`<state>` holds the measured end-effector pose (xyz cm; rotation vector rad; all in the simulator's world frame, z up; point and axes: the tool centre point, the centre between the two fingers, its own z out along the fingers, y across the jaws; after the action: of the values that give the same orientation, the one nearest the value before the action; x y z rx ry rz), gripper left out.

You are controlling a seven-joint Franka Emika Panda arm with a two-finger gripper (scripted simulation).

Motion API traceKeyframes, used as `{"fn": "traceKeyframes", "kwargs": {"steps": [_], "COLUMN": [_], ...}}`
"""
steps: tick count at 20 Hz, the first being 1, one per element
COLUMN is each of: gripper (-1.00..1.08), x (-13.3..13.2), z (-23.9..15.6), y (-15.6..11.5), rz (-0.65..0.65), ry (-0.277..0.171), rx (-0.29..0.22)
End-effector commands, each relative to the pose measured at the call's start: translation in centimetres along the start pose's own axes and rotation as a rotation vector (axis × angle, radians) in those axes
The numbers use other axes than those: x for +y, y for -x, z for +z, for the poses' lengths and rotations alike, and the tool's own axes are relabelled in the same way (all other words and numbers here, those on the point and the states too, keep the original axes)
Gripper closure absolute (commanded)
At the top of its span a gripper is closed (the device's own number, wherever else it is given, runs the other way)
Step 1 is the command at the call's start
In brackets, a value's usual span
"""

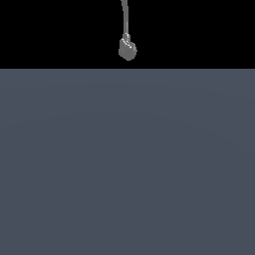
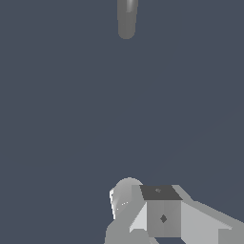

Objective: Turn on the faucet by rotating a designated handle.

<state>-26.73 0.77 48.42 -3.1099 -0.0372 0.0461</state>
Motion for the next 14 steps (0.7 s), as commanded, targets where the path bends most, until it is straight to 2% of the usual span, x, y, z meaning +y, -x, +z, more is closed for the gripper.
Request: {"fn": "traceKeyframes", "kwargs": {"steps": [1, 2, 3, 4, 5, 6, 7, 8, 9, 10, 11, 12, 13, 14], "gripper": [0.44, 0.29, 0.26, 0.22, 0.25, 0.16, 0.13, 0.24, 0.16, 0.19, 0.10, -0.09, -0.09, -0.25], "x": [-0.8, 0.1, 0.1, -1.3, 0.5, 0.3, 1.5, 2.2, 5.5, 5.6, 9.1, 5.2, 0.9, -0.6], "z": [2.1, 2.9, 1.3, 2.4, 4.7, 5.1, 6.5, 5.9, 6.8, 6.2, 6.9, 7.2, 6.8, 5.4], "y": [-0.8, -2.3, -3.7, -4.6, -5.2, -6.3, -6.9, -8.6, -9.5, -11.3, -11.8, -14.9, -14.5, -15.6], "rz": [-0.002, -0.015, -0.014, -0.077, -0.013, -0.002, 0.004, -0.025, 0.010, -0.050, -0.011, -0.109, -0.207, -0.278], "ry": [-0.014, -0.012, -0.035, 0.008, -0.012, 0.009, 0.024, 0.018, 0.037, 0.068, 0.081, 0.091, 0.101, 0.131], "rx": [-0.041, -0.032, 0.007, -0.004, -0.039, -0.025, -0.043, -0.001, -0.013, 0.018, 0.015, 0.031, 0.047, 0.088]}}
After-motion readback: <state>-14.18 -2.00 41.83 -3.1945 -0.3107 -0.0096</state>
